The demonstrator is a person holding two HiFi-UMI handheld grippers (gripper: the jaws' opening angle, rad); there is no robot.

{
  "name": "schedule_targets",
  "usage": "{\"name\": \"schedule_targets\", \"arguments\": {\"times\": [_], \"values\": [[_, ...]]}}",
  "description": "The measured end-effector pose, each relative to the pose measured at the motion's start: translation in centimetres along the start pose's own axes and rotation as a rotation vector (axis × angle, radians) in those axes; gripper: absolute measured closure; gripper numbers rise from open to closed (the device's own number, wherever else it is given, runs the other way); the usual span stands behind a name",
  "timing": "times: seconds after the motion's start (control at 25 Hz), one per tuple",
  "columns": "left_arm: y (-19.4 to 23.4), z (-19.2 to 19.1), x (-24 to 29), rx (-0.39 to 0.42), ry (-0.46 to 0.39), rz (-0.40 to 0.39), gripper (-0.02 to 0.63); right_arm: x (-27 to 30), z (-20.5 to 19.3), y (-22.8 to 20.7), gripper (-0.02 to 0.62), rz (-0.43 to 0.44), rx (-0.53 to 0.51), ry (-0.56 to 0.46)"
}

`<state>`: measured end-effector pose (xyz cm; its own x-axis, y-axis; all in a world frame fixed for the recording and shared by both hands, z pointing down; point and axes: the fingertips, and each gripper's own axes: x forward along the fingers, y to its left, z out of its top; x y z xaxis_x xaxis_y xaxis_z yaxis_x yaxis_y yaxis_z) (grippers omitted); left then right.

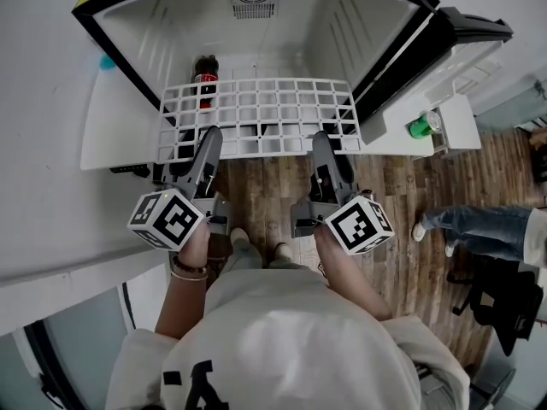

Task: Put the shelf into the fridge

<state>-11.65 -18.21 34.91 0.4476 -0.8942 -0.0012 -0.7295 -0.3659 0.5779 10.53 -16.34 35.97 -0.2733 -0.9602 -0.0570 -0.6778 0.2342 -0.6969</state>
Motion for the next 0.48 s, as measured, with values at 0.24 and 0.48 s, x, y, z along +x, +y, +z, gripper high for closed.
{"name": "schedule_targets", "arguments": {"times": [0.24, 0.48], "values": [[0.07, 0.12, 0.26, -0.001, 0.006, -0.003, 0.390, 0.20, 0.09, 0.03, 0.433, -0.003, 0.002, -0.001], [0.31, 0.07, 0.65, -0.001, 0.010, -0.002, 0.390, 0.67, 0.12, -0.19, 0.433, -0.010, 0.004, 0.000]]}}
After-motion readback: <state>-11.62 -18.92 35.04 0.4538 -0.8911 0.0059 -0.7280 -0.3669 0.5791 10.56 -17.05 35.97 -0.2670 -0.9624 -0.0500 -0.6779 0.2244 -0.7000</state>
